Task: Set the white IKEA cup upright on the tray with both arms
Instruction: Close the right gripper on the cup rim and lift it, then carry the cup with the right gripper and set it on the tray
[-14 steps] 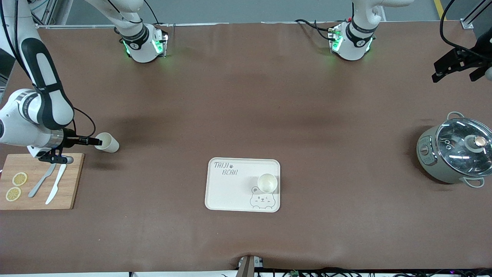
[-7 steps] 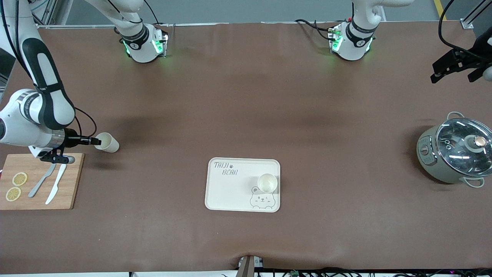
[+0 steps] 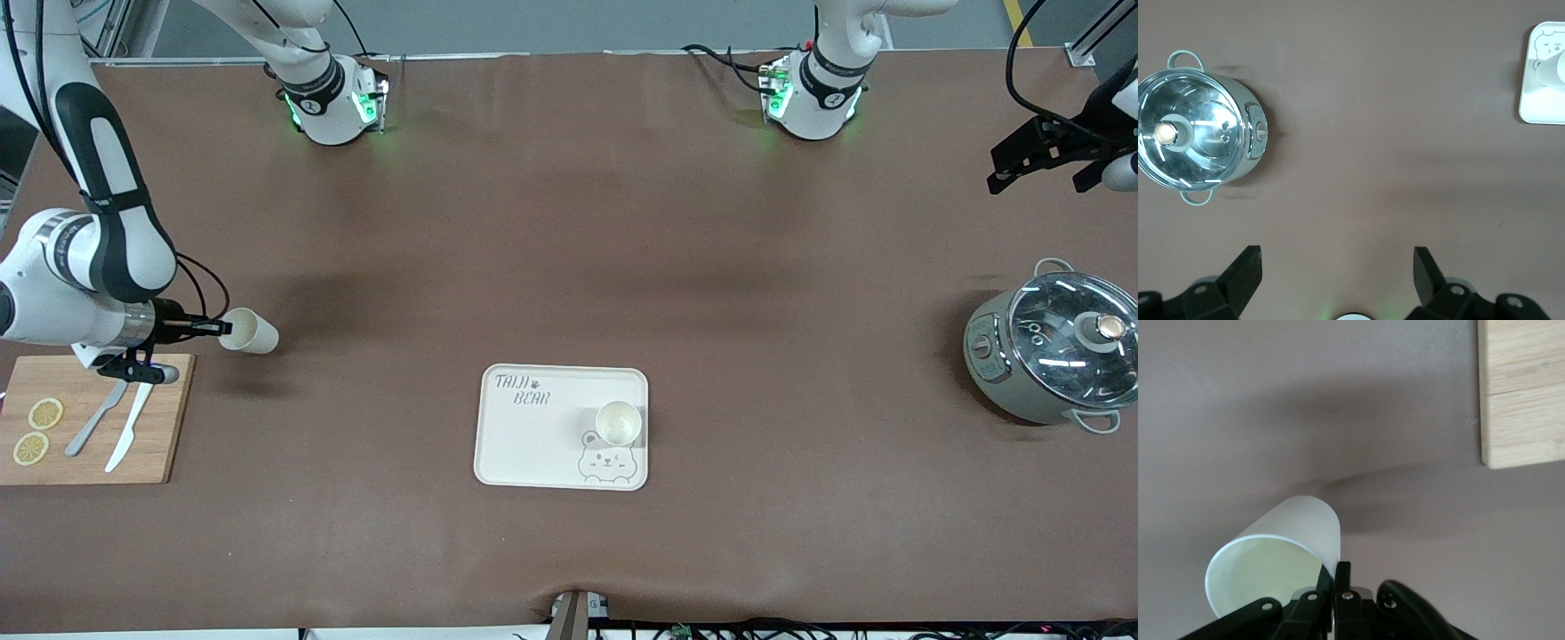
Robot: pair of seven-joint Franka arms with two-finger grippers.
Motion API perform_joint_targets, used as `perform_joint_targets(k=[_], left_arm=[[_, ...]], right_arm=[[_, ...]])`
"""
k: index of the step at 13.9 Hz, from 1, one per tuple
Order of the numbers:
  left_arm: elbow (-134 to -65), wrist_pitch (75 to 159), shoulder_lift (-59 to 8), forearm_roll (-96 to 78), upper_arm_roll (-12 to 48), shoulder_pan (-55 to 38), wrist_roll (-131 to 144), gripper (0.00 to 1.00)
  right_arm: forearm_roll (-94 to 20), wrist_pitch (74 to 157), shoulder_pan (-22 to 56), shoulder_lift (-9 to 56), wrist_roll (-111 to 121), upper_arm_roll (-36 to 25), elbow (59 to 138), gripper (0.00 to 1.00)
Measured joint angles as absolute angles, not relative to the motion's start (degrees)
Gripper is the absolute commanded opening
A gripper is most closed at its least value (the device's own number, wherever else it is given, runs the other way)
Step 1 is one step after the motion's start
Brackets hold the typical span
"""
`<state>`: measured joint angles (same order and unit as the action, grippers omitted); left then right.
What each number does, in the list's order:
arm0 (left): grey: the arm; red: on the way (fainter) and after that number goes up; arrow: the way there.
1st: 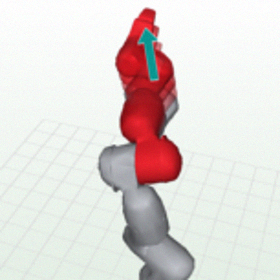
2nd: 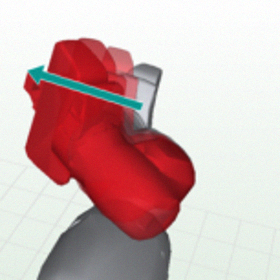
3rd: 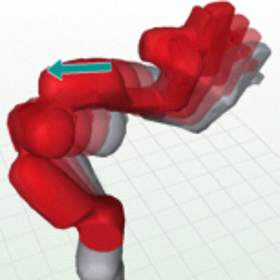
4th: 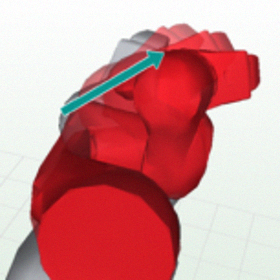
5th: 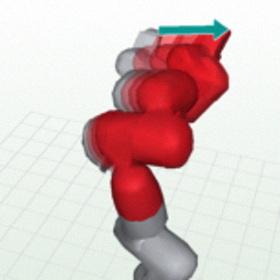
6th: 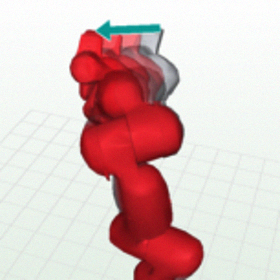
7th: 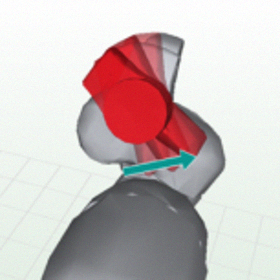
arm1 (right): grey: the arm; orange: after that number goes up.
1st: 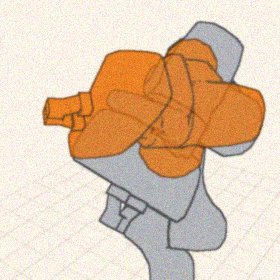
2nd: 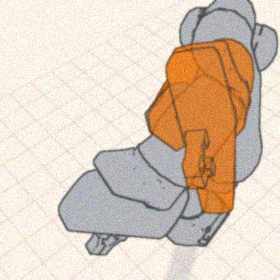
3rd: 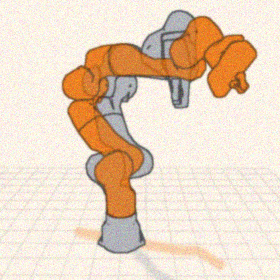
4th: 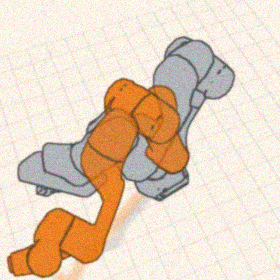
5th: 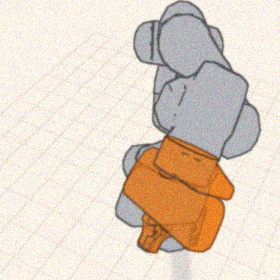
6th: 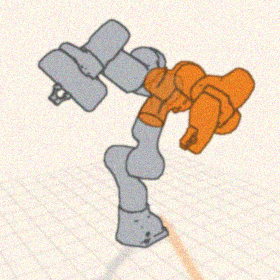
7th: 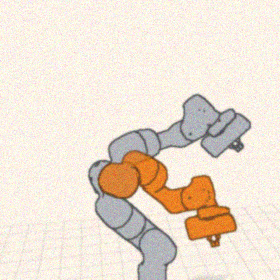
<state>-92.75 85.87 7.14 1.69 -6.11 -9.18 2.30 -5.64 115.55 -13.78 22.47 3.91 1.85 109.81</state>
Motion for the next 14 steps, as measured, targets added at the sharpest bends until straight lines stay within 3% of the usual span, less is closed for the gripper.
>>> perform_joint_targets(k=[6,12,14], left_arm=[[-92.2,86.2,7.0,1.7,-6.0,-9.2,2.3,1.0],[-91.1,86.2,7.0,1.7,-5.8,-9.1,2.3,1.0],[-91.1,86.2,7.0,1.7,-3.2,-7.4,2.3,1.0]], right_arm=[[-12.0,113.4,-4.8,23.0,-11.2,2.2,102.3,0.0],[-13.4,113.8,3.4,29.5,-28.5,2.4,92.3,0.0],[-13.4,114.6,7.3,31.8,-34.9,2.5,89.4,0.0]])
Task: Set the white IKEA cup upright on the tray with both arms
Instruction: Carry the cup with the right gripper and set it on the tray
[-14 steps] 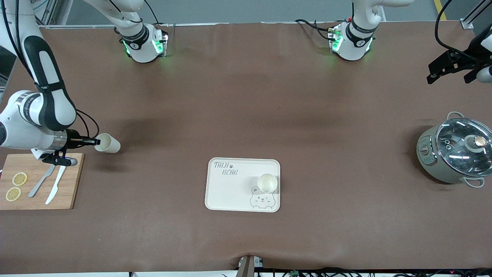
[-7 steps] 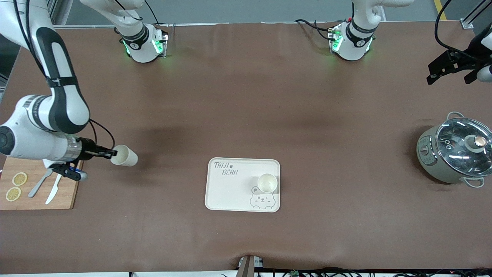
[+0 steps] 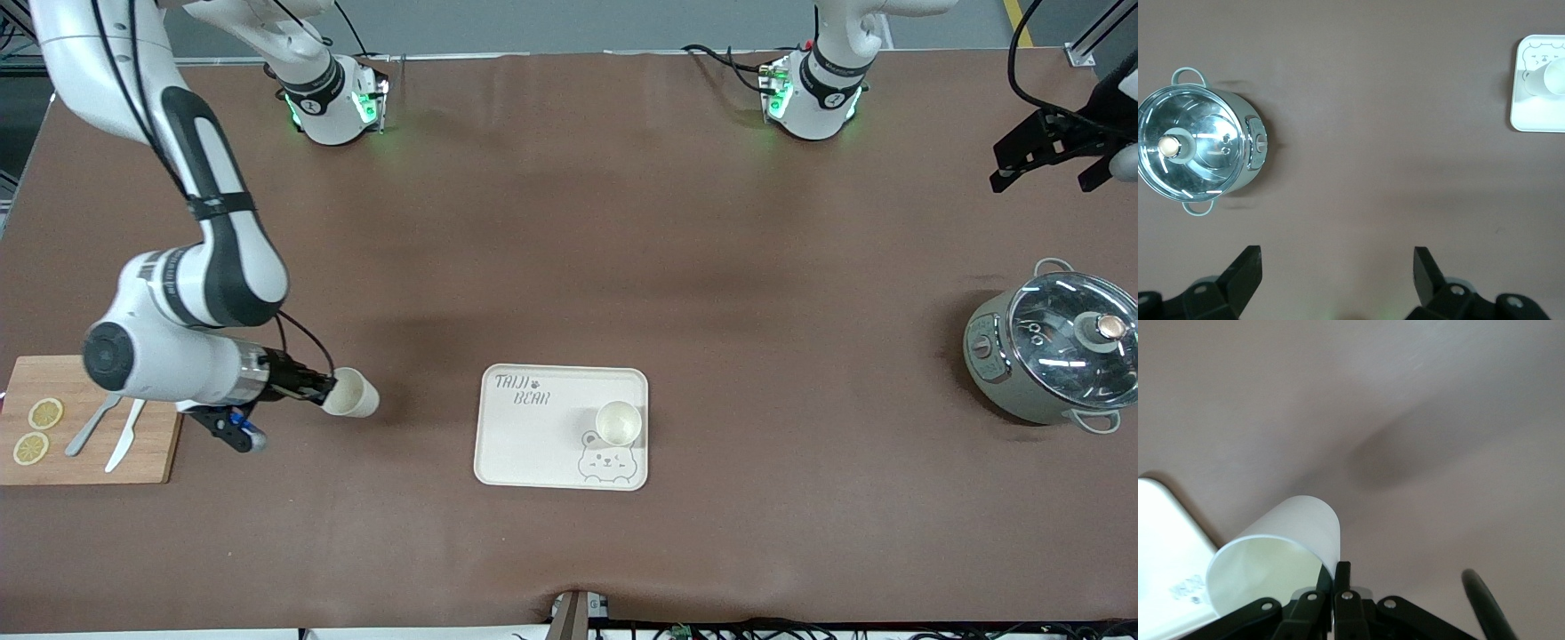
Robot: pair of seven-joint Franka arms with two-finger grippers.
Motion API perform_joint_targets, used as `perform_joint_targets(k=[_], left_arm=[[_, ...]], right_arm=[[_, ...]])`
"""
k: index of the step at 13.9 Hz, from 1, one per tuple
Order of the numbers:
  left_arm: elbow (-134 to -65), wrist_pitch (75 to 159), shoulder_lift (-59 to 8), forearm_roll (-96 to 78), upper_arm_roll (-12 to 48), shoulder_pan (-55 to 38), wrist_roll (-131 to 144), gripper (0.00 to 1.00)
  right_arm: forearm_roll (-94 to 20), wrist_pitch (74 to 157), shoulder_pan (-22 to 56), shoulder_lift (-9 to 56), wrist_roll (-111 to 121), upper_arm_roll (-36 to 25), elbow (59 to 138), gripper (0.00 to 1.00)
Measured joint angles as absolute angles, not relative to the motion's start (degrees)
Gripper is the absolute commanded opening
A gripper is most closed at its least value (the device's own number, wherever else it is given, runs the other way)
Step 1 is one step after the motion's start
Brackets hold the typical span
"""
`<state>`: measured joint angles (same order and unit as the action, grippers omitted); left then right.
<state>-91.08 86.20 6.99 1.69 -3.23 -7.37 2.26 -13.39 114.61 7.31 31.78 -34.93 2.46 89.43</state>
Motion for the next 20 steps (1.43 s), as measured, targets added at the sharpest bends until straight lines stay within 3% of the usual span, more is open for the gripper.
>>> perform_joint_targets(k=[4,8,14,16,17,18,19,20], left_arm=[[-90.8,86.2,7.0,1.7,5.2,-0.8,2.3,1.0],[-90.0,86.2,7.0,1.7,5.4,-0.7,2.3,1.0],[-90.0,86.3,5.9,1.7,5.4,-0.6,2.3,1.0],[-90.0,86.3,5.8,1.7,5.4,-0.6,2.3,1.0],[-90.0,86.3,5.8,1.7,5.4,-0.6,2.3,1.0],[-89.9,86.3,5.8,1.7,5.4,-0.6,2.3,1.0],[-89.8,86.3,5.8,1.7,5.4,-0.6,2.3,1.0],[-89.8,86.3,5.8,1.7,5.4,-0.6,2.3,1.0]], right_arm=[[-13.4,119.8,15.1,36.0,-42.6,2.5,85.1,0.0],[-13.4,126.3,21.5,38.5,-48.0,2.5,84.2,0.0],[-13.4,128.9,25.1,42.3,-50.6,2.4,83.7,0.01],[-13.4,129.2,25.7,43.0,-51.2,2.4,83.6,0.14],[-13.4,129.2,25.8,43.2,-51.2,2.4,83.6,0.36],[-13.4,129.3,25.8,43.3,-51.3,2.4,83.5,0.71],[-13.4,129.5,25.8,43.4,-51.4,2.3,83.5,1.0],[-13.4,130.3,25.8,43.5,-51.4,2.3,83.4,1.0]])
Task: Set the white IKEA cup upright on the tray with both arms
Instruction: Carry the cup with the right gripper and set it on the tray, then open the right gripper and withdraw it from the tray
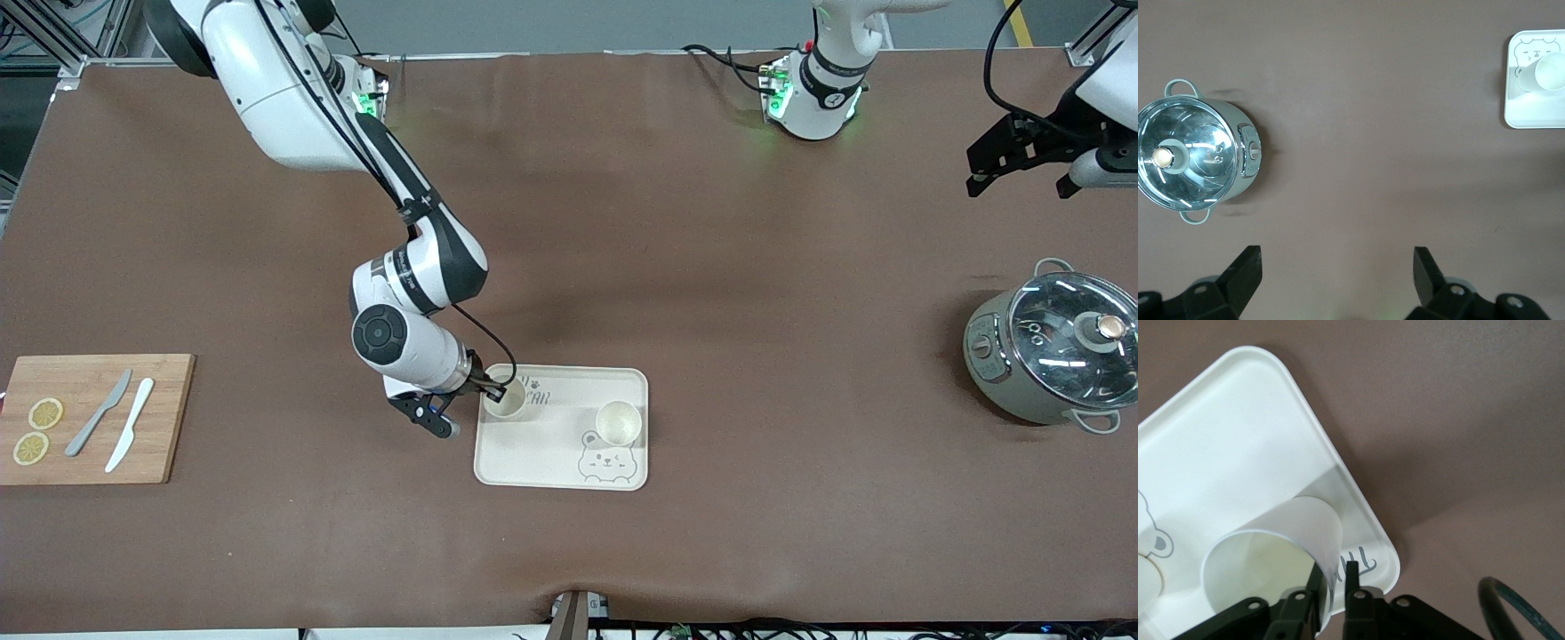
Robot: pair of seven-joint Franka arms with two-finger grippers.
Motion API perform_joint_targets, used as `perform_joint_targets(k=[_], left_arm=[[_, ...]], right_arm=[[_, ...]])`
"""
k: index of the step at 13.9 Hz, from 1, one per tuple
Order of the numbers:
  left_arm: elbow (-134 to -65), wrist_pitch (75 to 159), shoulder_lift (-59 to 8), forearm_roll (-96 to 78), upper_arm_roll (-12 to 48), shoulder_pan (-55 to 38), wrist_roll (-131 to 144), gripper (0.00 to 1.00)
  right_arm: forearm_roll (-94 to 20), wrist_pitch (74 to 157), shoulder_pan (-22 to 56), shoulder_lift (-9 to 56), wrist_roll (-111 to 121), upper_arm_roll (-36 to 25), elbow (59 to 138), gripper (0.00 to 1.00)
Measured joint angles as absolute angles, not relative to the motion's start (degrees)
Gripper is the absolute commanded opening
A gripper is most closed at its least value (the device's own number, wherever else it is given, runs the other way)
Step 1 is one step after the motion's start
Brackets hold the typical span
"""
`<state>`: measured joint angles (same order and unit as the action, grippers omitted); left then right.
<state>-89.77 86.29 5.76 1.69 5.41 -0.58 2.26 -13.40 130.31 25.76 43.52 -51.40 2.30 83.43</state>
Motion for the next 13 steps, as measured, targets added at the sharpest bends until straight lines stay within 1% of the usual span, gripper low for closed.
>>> perform_joint_targets(k=[2,9,10,11,13], left_arm=[[-89.7,86.3,5.8,1.7,5.4,-0.6,2.3,1.0],[-88.7,86.4,5.8,1.7,5.9,-0.6,2.3,1.0],[-88.6,86.4,5.8,1.7,5.9,-0.6,2.3,1.0],[-88.6,86.4,5.7,1.7,5.9,-0.6,2.3,1.0],[-88.6,86.4,5.7,1.7,5.9,-0.6,2.3,1.0]], right_arm=[[-13.4,131.9,25.8,43.5,-51.6,2.1,83.2,1.0],[-13.4,131.9,25.8,43.3,-51.7,1.8,81.3,1.0],[-13.4,131.0,25.8,42.8,-51.7,1.7,81.0,1.0],[-13.4,128.1,25.7,42.0,-51.8,1.5,80.7,1.0],[-13.4,120.3,24.7,40.4,-52.2,0.8,78.8,1.0]])
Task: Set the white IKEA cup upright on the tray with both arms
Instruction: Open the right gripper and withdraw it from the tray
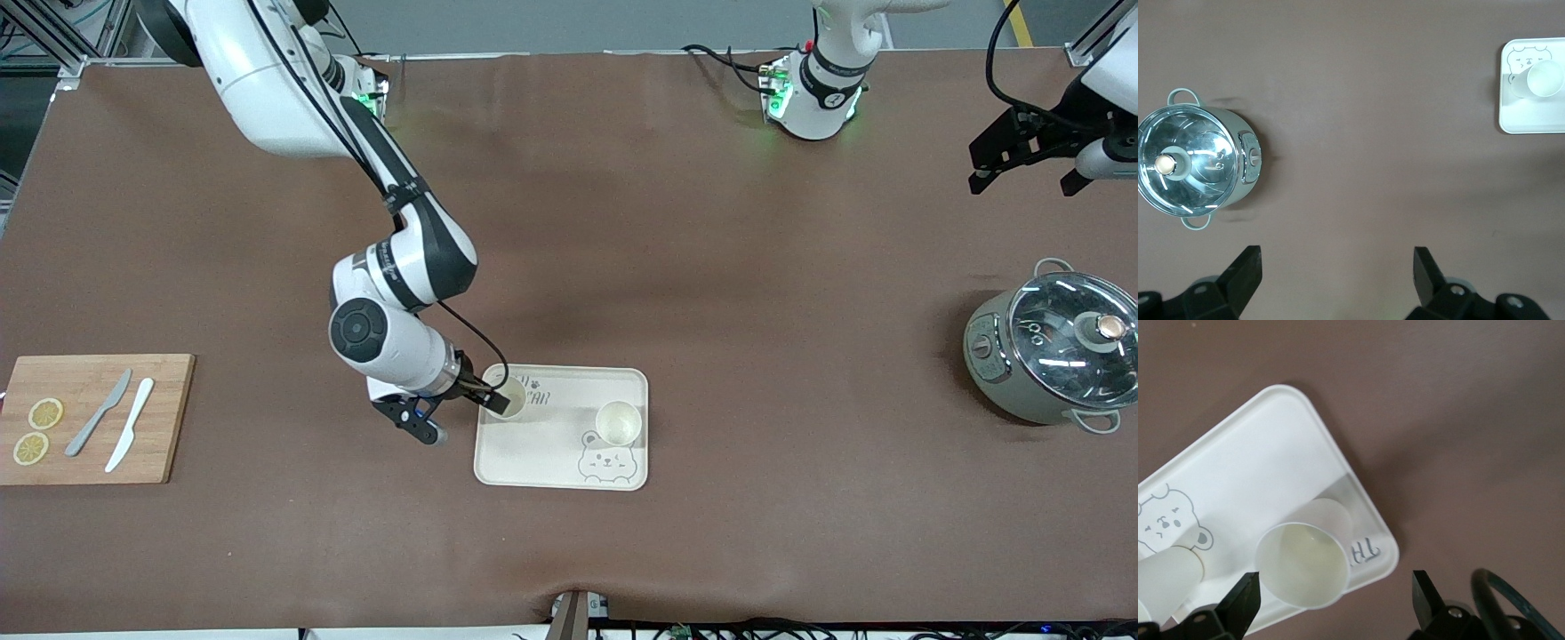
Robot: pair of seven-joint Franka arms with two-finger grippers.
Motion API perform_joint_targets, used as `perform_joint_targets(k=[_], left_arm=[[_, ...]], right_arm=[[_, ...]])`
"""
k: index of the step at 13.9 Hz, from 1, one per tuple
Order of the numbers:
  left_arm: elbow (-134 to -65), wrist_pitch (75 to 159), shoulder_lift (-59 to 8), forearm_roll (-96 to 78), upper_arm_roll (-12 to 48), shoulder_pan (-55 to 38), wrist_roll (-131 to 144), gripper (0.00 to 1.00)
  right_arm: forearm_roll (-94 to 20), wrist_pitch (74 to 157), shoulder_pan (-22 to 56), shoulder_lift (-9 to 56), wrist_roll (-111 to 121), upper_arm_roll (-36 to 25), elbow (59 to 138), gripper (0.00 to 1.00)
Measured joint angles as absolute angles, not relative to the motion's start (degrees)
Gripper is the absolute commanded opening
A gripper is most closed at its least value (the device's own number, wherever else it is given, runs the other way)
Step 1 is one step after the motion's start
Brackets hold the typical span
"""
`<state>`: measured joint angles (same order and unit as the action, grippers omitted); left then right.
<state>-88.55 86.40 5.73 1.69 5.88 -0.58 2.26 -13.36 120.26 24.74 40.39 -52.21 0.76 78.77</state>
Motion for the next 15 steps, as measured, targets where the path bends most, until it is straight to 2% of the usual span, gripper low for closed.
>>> perform_joint_targets(k=[3,4,9,15], left_arm=[[-88.5,86.4,5.7,1.7,5.9,-0.6,2.3,1.0],[-88.5,86.4,5.7,1.7,5.9,-0.6,2.3,1.0],[-88.1,86.4,5.7,1.6,5.9,0.0,2.3,1.0],[-88.0,86.4,5.7,1.6,5.8,0.3,2.3,1.0]], right_arm=[[-13.3,104.8,20.6,38.9,-52.2,-0.6,73.5,1.0],[-13.0,102.2,19.1,38.3,-52.1,-0.9,72.1,1.0],[-9.0,99.6,16.1,31.0,-45.0,-1.9,70.3,1.0],[-6.9,92.3,10.2,22.8,-31.2,-2.3,71.3,1.0]])
